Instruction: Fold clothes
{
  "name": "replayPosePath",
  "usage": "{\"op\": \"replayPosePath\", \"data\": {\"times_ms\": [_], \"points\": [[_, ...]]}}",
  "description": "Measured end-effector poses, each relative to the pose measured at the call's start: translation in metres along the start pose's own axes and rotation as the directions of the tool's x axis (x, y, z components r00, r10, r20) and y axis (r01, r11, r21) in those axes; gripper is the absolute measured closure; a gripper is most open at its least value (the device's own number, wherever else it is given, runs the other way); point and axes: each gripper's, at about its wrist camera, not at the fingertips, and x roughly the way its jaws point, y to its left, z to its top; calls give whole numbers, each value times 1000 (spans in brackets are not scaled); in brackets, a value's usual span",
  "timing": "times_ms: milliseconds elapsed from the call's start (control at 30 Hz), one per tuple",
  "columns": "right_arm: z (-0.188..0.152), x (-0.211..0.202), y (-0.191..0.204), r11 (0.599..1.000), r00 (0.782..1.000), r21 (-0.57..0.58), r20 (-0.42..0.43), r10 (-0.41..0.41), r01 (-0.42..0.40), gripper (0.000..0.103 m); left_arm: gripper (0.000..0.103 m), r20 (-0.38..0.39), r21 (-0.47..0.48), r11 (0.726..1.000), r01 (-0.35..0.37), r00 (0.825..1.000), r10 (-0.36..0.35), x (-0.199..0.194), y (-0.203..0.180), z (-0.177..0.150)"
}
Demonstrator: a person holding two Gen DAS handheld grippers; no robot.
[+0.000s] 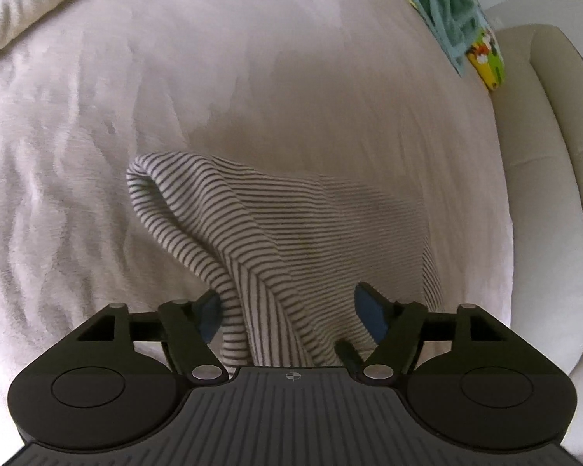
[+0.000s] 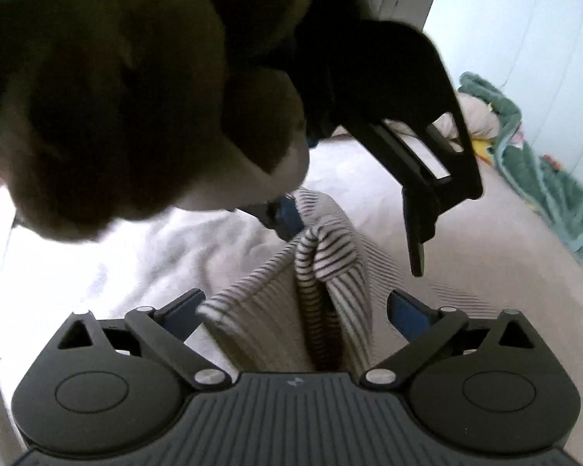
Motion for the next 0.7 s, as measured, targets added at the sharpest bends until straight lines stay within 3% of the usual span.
{"op": "replayPosePath", "data": {"times_ms": [33, 67, 100, 167, 200, 267, 333, 400, 467, 567, 700], "points": [[0, 6, -2, 1000, 1000, 11, -23, 8, -8, 4, 25, -4, 1, 1000, 3, 1000, -3, -1, 3, 0], [0, 13, -4, 1000, 999, 23, -47, 16, -15, 10, 24, -7, 2, 1000, 7, 1000, -7, -3, 5, 0], [1, 18, -9, 998, 997, 50, -73, 35, -32, 27, 24, -11, 3, 1000, 10, 1000, -10, -4, 8, 0], [2, 24, -20, 994, 992, 105, -110, 54, -42, 50, 19, -12, -16, 1000, 2, 1000, -2, -6, 16, 1], [2, 25, -26, 991, 991, 132, -122, 53, -37, 53, 18, -9, -35, 999, -8, 1000, 8, -6, 21, 2], [2, 22, -37, 984, 990, 178, -131, 55, -31, 53, 10, -1, -68, 997, -27, 1000, 27, -3, 30, 4], [1, 19, -44, 979, 990, 202, -127, 61, -34, 54, 10, -1, -86, 995, -44, 999, 44, 5, 36, 7], [-1, 10, -35, 980, 991, 195, -122, 55, -31, 54, 16, -10, -82, 995, -51, 999, 51, 17, 32, 10], [-1, 10, -28, 984, 993, 177, -114, 34, -14, 53, 29, -6, -40, 997, -68, 998, 68, 20, 20, 14], [-6, 10, -20, 987, 996, 155, -90, -22, 36, 24, 35, -5, 13, 996, -88, 996, 88, 21, 4, 19], [-1, 17, -13, 987, 995, 149, -86, -41, 54, 23, 39, -26, 31, 996, -88, 996, 89, 15, -1, 22]]}}
